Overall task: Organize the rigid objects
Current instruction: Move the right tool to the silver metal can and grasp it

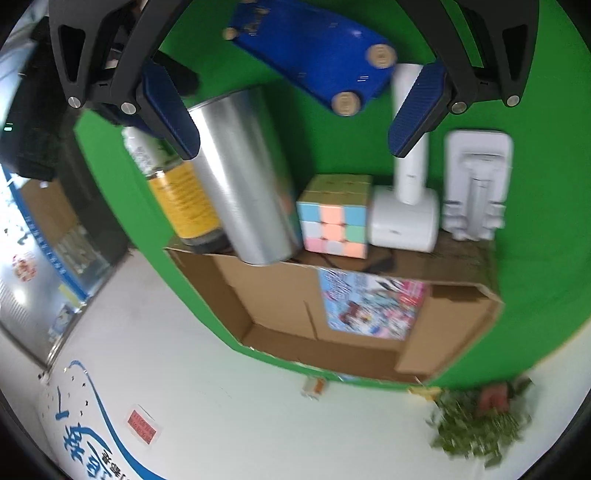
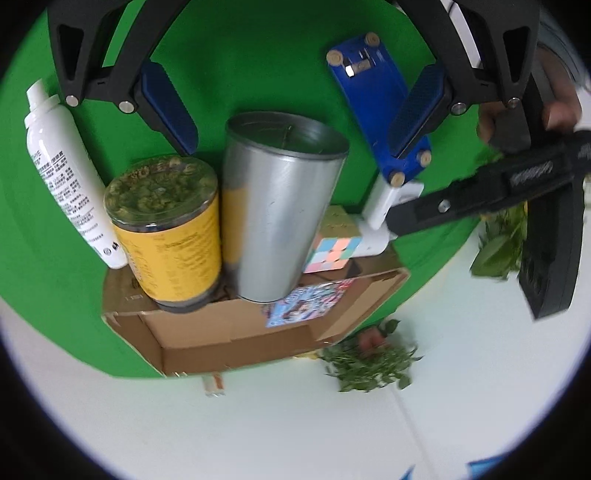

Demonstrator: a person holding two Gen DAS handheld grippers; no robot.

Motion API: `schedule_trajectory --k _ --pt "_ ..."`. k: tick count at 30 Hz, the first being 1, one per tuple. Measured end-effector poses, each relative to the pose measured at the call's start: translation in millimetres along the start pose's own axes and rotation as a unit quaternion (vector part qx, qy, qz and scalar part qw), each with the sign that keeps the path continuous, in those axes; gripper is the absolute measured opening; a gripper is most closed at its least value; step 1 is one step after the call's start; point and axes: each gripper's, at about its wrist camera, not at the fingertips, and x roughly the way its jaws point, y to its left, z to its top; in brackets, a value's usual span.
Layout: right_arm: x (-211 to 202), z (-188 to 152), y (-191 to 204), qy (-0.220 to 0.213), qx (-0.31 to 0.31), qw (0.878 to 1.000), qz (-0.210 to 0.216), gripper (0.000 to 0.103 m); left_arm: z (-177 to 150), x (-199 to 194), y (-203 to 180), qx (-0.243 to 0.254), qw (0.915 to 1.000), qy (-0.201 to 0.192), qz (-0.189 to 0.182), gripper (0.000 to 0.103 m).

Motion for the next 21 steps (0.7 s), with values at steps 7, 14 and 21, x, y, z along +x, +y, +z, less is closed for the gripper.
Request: schedule_trajectory --k 7,14,21 --pt "17.4 13.1 -3.9 0.04 0.041 0.998 0.018 0.083 26.0 22.4 -6.4 -0.021 0.9971 0.047 -0.057 0.102" --pt "4.4 -0.2 16.3 0.037 -0.029 0.998 -0.04 0.073 28.3 41.9 -22.5 0.003 0.9939 0.095 -0.056 0.102" --pt "-9.4 -24.8 55.2 0.028 -0.164 0.979 -0.114 0.074 26.2 68.1 -28.4 0.002 0.9883 0.141 -0.058 0.1"
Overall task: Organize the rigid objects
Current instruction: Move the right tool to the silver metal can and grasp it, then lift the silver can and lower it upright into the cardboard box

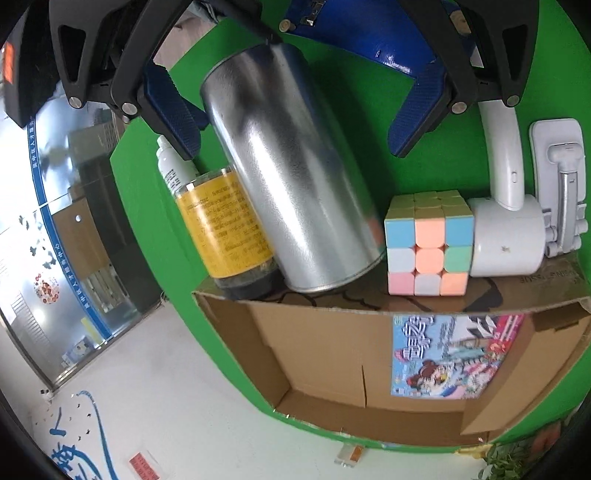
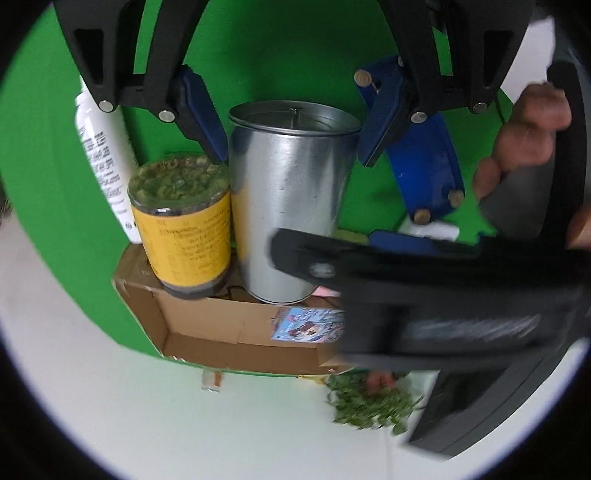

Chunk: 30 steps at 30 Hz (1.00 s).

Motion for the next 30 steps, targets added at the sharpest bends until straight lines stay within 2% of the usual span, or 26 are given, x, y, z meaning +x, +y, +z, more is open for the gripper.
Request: schedule_trajectory --k 2,4,6,8,10,14,19,21,25,30 --pt "-7.3 0.5 -1.1 -0.006 0.006 0.999 0.043 0.074 2.0 9.2 3.6 -0.007 0.9998 0.017 0.002 0.097" --pt "-11.0 2.8 -17.8 -0.003 0.057 0.994 0.097 0.074 4.2 12.9 6.3 -0.007 0.9996 0.026 0.005 0.096" --pt "-8.0 2.9 -41.9 0.011 0.123 0.983 0.138 0.074 6.5 13.8 7.6 -0.007 0.9995 0.029 0.006 0.095" --pt "1.9 2.5 -63.3 0.033 0.179 0.97 0.159 0.074 9.0 16.9 8.1 -0.003 0.9993 0.036 0.007 0.095" --pt "13.5 1.0 -73.7 0.06 0.204 0.962 0.169 0.074 12.0 19.4 11.3 -0.007 0.9991 0.042 0.002 0.096" --pt "29.7 0.1 -69.4 0.09 0.211 0.954 0.193 0.074 12.9 27.7 14.7 -0.02 0.9984 0.051 -0.008 0.096" --pt "40.3 13.0 -60.0 0.099 0.21 0.954 0.192 0.076 11.5 39.0 15.5 -0.024 0.9978 0.062 -0.007 0.095" --pt "43.4 19.5 -57.0 0.102 0.204 0.955 0.19 0.077 10.2 44.3 12.6 -0.02 0.9974 0.07 -0.007 0.089" --pt "40.9 18.9 -53.4 0.108 0.192 0.958 0.185 0.08 9.3 46.8 17.8 -0.034 0.9972 0.066 -0.011 0.088" --pt "50.9 21.1 -52.1 0.118 0.196 0.955 0.187 0.084 7.2 43.7 16.3 -0.029 0.9976 0.062 -0.01 0.088"
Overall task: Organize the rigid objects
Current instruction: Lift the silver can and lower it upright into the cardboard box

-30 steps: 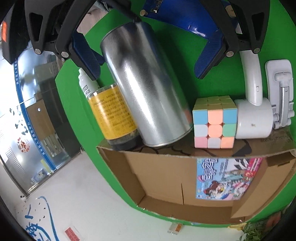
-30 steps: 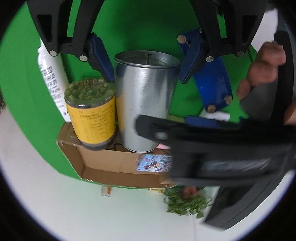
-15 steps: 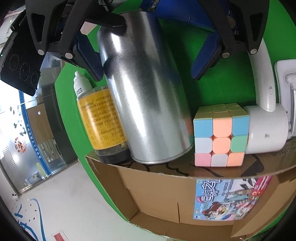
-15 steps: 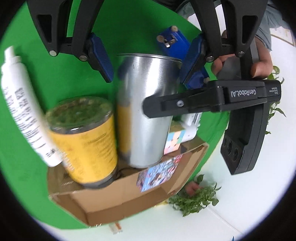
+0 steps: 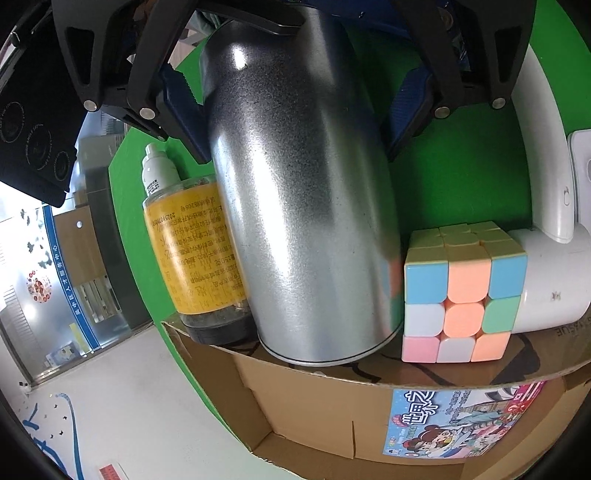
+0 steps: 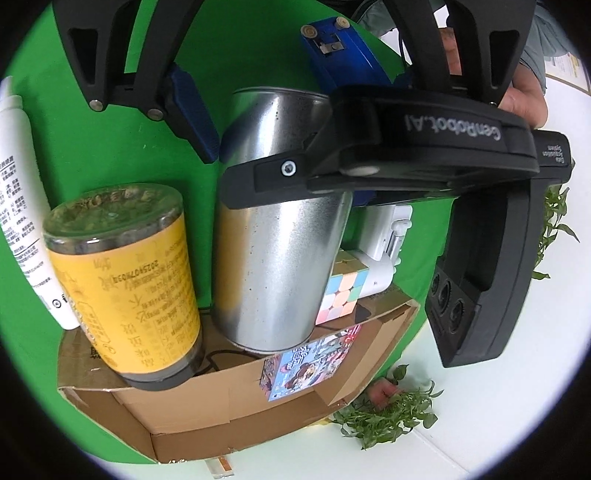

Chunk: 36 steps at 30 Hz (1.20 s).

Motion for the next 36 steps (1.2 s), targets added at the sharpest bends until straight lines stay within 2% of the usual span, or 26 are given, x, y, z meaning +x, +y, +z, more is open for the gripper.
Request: schedule_trajectory --k 6,11,18,28,36 --pt "-3.2 -2.1 3.6 -0.001 -0.008 1.0 -0.009 0.084 -10.6 5.3 -16.8 0.021 0.9995 -0.02 0.017 0.086" --pt "-18.5 -0.3 16.4 -0.024 -0.03 0.999 -0.012 0.084 -13.8 -21.5 -33.1 0.043 0.9972 -0.054 0.03 0.085" --pt "-43.3 17.8 38.2 -0.066 -0.065 0.996 -0.016 0.084 -2.3 -68.7 -47.8 0.067 0.9925 -0.099 0.027 0.085" --pt "-62.8 64.4 53.8 -0.099 -0.104 0.989 -0.019 0.084 34.1 -104.2 -66.7 0.087 0.984 -0.152 0.031 0.085" --pt "-70.1 117.7 59.6 -0.092 -0.122 0.988 -0.016 0.084 90.4 -125.4 -82.8 0.103 0.9794 -0.168 0.046 0.085"
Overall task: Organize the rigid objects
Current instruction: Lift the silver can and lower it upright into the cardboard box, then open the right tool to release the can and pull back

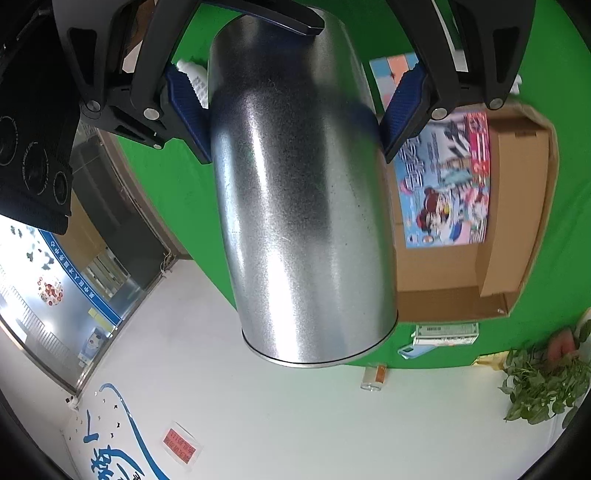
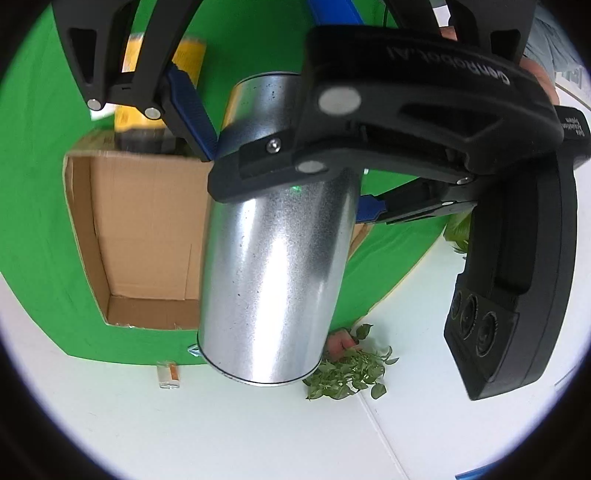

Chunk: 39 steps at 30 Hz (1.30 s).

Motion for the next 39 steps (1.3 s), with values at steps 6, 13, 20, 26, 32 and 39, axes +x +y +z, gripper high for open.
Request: schedule_trajectory --k 6,13,20,26,32,39 --pt "8.5 50.1 -17.1 0.025 0.007 1.0 0.013 0.084 51.6 12.9 -4.3 0.008 0.9998 0.005 0.015 0.085" --pt "39.5 72.1 -45.3 0.062 0.032 0.997 0.023 0.084 75.9 55.8 8.9 -0.01 0.9987 0.046 0.019 0.085" --pt "82.0 57.5 -71.7 0.108 0.059 0.992 0.037 0.084 60.3 116.3 41.5 -0.037 0.9946 0.095 0.022 0.085" --pt "127.9 47.7 -90.7 0.151 0.078 0.985 0.033 0.084 43.0 162.3 71.8 -0.069 0.9876 0.14 0.015 0.085" --pt "157.4 37.6 -103.0 0.183 0.116 0.976 0.033 0.083 33.7 192.8 91.7 -0.084 0.9806 0.176 0.01 0.085" --pt "163.1 34.5 -100.6 0.189 0.126 0.973 0.032 0.083 49.5 202.2 93.7 -0.1 0.9777 0.185 0.012 0.084"
